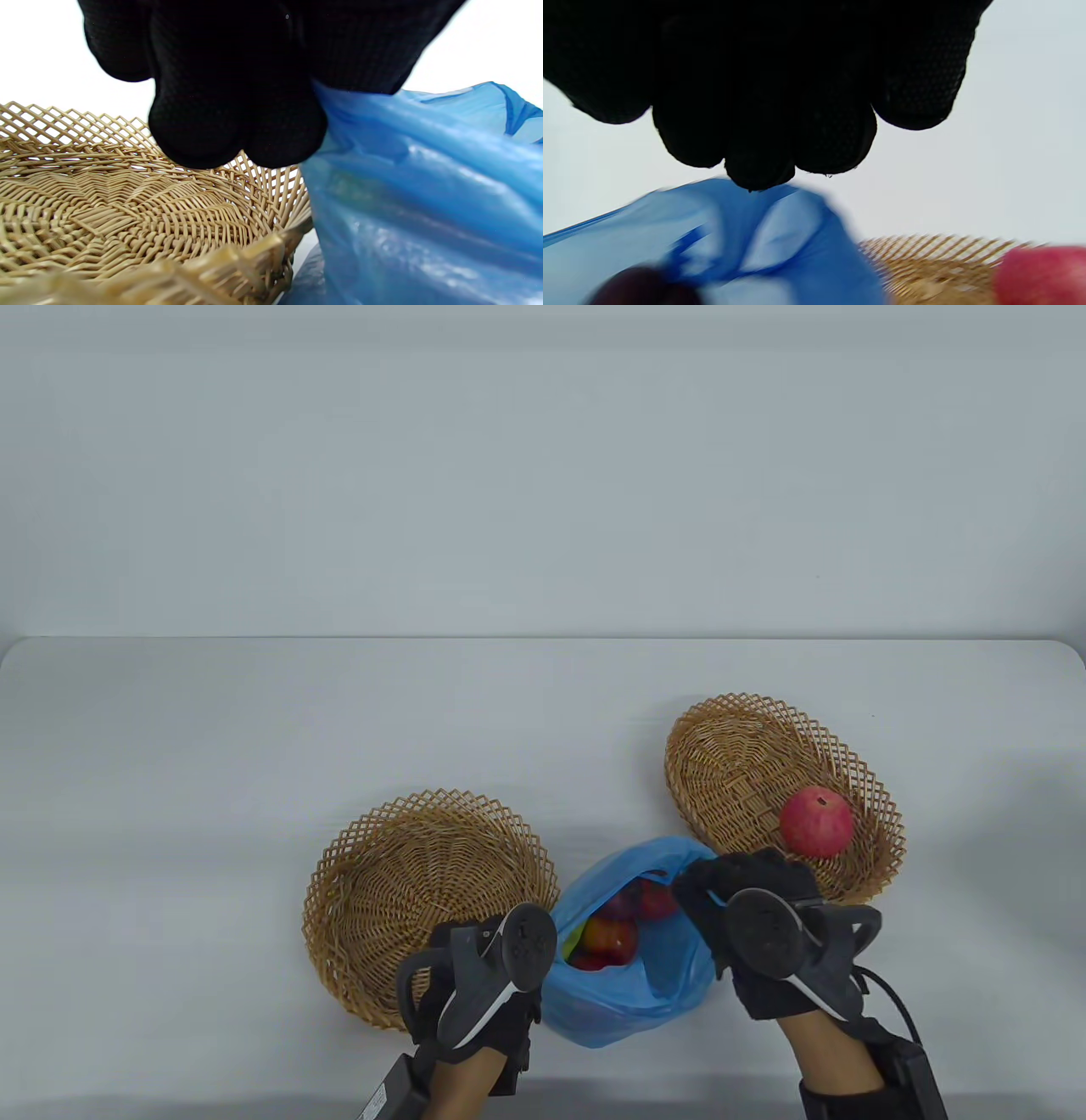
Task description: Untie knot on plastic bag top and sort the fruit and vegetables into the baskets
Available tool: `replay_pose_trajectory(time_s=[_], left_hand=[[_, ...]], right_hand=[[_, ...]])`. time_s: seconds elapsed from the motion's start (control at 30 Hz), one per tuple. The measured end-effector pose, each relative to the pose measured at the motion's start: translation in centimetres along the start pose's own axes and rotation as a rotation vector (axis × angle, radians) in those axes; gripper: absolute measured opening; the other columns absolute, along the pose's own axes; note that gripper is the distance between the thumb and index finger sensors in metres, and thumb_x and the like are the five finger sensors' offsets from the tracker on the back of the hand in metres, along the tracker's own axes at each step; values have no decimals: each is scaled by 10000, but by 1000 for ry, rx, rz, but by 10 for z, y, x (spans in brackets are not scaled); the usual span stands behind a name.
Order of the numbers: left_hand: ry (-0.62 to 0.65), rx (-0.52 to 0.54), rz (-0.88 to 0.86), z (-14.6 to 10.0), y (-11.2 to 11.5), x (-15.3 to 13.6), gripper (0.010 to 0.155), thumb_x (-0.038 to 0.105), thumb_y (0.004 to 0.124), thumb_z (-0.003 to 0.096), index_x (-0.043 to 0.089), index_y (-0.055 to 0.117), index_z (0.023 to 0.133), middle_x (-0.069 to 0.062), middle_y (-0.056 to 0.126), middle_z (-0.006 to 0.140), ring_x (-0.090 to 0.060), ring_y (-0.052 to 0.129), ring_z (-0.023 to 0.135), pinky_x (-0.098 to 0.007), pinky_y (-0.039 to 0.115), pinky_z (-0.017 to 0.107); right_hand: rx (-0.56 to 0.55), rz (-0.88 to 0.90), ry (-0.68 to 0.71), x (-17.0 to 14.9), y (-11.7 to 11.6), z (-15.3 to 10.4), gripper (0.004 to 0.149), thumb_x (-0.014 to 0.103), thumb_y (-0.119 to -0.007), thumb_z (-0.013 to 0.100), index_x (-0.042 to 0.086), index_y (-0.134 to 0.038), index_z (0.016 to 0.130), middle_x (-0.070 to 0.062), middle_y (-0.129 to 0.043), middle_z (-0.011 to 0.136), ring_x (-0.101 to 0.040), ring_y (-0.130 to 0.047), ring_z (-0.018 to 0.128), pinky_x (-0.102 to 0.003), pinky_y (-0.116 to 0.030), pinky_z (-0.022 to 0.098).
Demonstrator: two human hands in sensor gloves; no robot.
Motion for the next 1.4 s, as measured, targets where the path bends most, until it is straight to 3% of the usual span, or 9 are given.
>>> replay_pose_trajectory(time_s=[0.07, 0.13, 0.3, 0.47, 0.57, 0.67, 0.77, 1.07, 1.4], left_hand=[[2, 2, 5, 0, 0, 1, 420, 432, 865, 428, 279, 890, 819, 73, 1063, 567, -213, 1073, 512, -531, 724, 663], [5, 6, 8, -1, 0, 2, 418, 432, 864, 429, 281, 891, 818, 74, 1062, 569, -214, 1073, 514, -531, 722, 667], [11, 7, 15, -1, 0, 3, 419, 433, 863, 430, 286, 887, 822, 77, 1061, 574, -212, 1071, 522, -531, 718, 673], [16, 6, 29, -1, 1, 6, 416, 434, 856, 434, 299, 880, 827, 81, 1056, 589, -210, 1066, 542, -534, 705, 688], [16, 7, 31, -1, 1, 7, 417, 434, 854, 436, 302, 877, 831, 82, 1054, 594, -210, 1064, 549, -536, 701, 693], [10, 3, 35, 0, 1, 7, 417, 435, 852, 437, 305, 875, 833, 85, 1052, 597, -205, 1064, 554, -535, 698, 697], [7, 3, 35, 0, 1, 7, 417, 436, 852, 438, 307, 874, 834, 85, 1052, 600, -209, 1062, 556, -535, 695, 701], [-3, 5, 50, 0, 2, 6, 417, 435, 851, 437, 309, 873, 834, 86, 1052, 601, -207, 1063, 558, -537, 693, 702], [1, 6, 52, 1, 2, 7, 416, 436, 851, 438, 308, 874, 833, 87, 1052, 600, -206, 1063, 558, -536, 693, 703]], right_hand=[[83, -39, 42, 18, -16, -1, 401, 560, -847, 393, 283, -970, 656, -4, -1068, 625, -249, -1026, 575, -496, -816, 541], [118, -141, 77, 32, -33, -1, 453, 557, -852, 390, 292, -918, 751, -12, -1034, 723, -248, -1014, 620, -493, -810, 556], [201, -320, 106, 46, -65, 0, 861, 578, -880, 358, 302, -483, 1070, -102, -667, 1118, -329, -813, 915, -531, -720, 655], [302, -316, 109, 46, -85, 5, 965, 624, -848, 359, 385, -250, 1078, -124, -331, 1218, -414, -562, 1070, -596, -602, 730], [354, -276, 116, 44, -94, 9, 914, 613, -828, 377, 437, -255, 1068, -46, -209, 1215, -402, -455, 1109, -606, -536, 769], [358, -212, 105, 41, -94, 11, 865, 600, -828, 380, 458, -320, 1066, 31, -246, 1215, -379, -446, 1120, -605, -510, 783], [297, -202, 102, 39, -90, 13, 789, 577, -836, 379, 454, -407, 1029, 68, -493, 1194, -321, -579, 1092, -589, -546, 776], [327, -269, 89, 34, -99, 12, 794, 562, -812, 399, 453, -376, 1053, -89, -567, 1142, -345, -642, 986, -621, -517, 760], [298, -204, 28, 28, -102, 15, 839, 561, -815, 390, 356, -345, 1054, -84, -625, 1113, -332, -728, 980, -600, -588, 744]])
Point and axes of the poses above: the tracker on the back of each hand, its own x axis roughly to the thumb side, its own z axis roughly from the wrist to the fingertips, y = z × x, the point moved 5 cm from there along z, roughly from the wrist to the fingertips
